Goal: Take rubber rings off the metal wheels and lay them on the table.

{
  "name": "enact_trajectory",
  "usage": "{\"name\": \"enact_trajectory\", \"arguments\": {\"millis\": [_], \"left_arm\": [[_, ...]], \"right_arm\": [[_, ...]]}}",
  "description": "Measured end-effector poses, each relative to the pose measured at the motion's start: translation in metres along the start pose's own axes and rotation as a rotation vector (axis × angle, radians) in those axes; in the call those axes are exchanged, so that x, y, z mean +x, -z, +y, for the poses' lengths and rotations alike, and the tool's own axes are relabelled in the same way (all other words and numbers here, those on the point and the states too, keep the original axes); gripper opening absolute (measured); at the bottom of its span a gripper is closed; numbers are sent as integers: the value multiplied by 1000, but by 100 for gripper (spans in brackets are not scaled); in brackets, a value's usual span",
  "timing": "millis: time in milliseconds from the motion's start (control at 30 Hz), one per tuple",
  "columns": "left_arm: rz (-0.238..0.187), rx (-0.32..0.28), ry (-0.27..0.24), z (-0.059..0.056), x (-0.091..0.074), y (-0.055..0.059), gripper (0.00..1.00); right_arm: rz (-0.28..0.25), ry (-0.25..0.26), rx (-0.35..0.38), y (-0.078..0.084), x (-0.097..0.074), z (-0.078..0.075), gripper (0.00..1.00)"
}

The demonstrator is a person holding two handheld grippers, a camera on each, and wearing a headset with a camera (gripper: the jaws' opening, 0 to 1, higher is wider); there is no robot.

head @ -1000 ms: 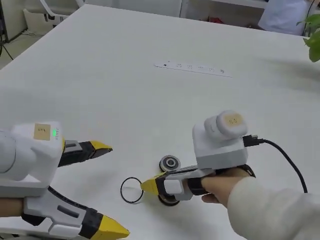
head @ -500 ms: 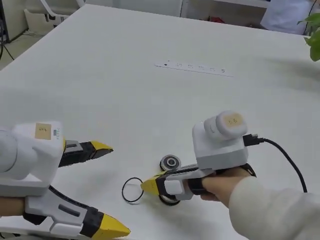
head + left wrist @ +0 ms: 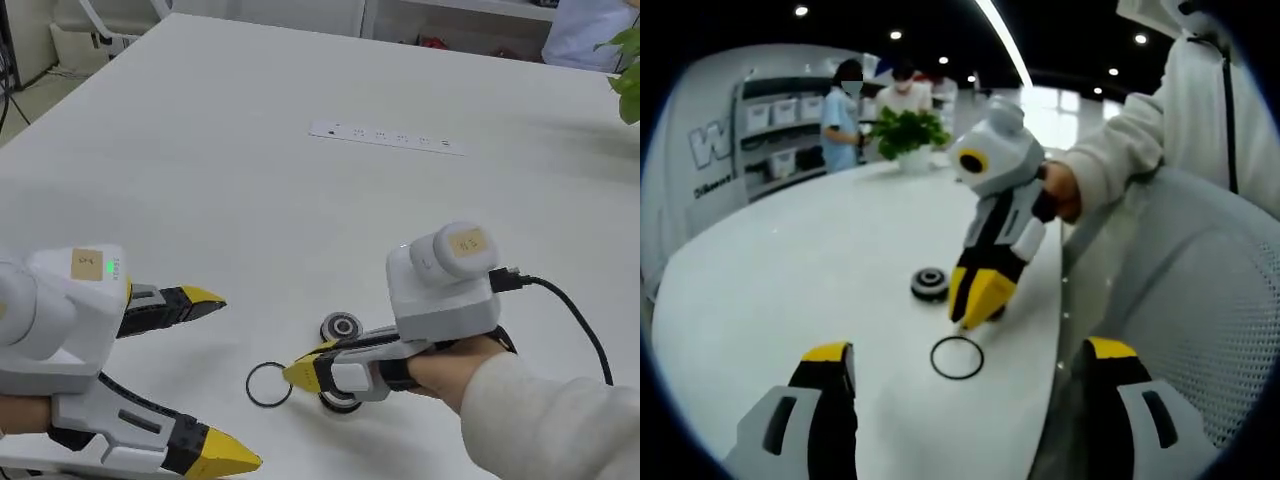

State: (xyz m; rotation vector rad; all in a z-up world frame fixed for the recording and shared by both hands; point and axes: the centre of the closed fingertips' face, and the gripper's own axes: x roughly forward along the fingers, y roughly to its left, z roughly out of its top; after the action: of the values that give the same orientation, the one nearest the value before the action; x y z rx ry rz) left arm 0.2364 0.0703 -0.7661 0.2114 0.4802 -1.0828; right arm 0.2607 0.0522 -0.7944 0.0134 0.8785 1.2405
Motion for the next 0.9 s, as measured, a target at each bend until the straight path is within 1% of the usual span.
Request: {"name": "enact_trajectory", "arguments": {"millis": [167, 300, 533, 700, 833, 900], "left_arm": [[2, -4, 2, -1, 0, 0, 96], [1, -4, 0, -1, 0, 0, 96], [4, -5, -3, -1, 0, 1, 95], [10, -3, -2, -1, 0, 2, 95], [12, -2, -2, -1, 0, 3, 95], [13, -1, -3, -1, -1, 3, 95]], "right_arm": [[-23, 2, 0, -6, -5, 0, 7], [-30, 4, -7, -8, -7, 0, 8], [-56, 5, -38, -17, -15, 2, 9], [-79, 4, -47, -23, -20, 2, 10], [-99, 5, -83, -30, -27, 3, 13], [-106, 6, -86, -32, -30, 4, 13]]}}
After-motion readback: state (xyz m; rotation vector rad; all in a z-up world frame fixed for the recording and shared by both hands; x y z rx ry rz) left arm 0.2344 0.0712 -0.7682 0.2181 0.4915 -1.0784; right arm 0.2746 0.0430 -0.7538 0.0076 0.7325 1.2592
